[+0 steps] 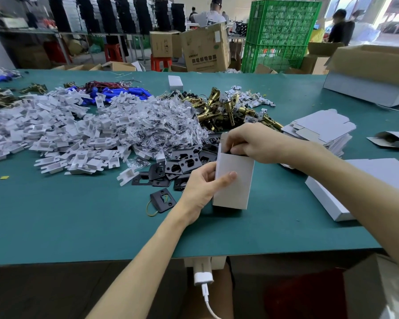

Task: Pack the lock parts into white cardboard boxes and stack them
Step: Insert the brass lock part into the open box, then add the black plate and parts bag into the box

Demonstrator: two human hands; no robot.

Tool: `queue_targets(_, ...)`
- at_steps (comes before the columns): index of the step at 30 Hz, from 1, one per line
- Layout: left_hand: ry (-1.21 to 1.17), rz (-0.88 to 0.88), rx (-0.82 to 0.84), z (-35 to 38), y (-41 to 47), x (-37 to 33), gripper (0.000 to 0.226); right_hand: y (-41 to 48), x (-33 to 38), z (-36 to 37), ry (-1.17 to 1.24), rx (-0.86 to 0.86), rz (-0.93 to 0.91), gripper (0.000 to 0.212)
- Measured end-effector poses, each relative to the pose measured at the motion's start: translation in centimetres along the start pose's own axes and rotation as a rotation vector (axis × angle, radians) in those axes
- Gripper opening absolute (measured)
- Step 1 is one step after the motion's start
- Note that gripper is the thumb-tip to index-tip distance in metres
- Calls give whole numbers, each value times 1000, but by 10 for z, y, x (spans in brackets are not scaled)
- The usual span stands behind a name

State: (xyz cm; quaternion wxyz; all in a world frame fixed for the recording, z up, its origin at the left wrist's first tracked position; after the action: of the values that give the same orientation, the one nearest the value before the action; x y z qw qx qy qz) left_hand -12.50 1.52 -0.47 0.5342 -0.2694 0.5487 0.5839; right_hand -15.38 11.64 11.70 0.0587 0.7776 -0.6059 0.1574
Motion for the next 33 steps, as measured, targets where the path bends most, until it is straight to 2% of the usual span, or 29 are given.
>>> queue_targets(3,-2,2,5,1,0,-1,33,-1,2,5,-61,42,22,29)
queue_targets(7,4,1,-7,0,0,0,32,2,-1,9,-102,71,91,23)
queue_targets(12,24,3,-13,-2,0,2,27,-1,-6,9,-39,24,111,22)
queue_targets(18,40,-6,-34,-3,0,3,28,-8,8,3,-46,-99,50,22)
queue_targets(22,37,-10,-35,-5,2,6,30,-7,17,-23,-31,-317,92,25)
queue_targets(24,43,-12,-35,-6,2,9,31,-1,29,-27,13,-367,84,26)
queue_targets(28,123,-4,-33,-8,3,9,31,17,74,8,13,-297,-7,28)
queue_targets(33,261,47,-40,-9,1,4,17,77,112,88,-166,-58,-11,35)
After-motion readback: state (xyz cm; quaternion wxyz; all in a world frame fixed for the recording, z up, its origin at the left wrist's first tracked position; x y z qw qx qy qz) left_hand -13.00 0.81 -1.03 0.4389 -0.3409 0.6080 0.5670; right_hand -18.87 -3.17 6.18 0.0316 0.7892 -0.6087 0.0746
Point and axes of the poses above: each hand's wrist, its own y-axis towards the middle knuckle, its own z-axis out of the palm, x = y × z, the point moved 8 cm from there along y, towards the middle knuckle, and after that the axes turned 15 degrees about z, right-handed, at the moved point
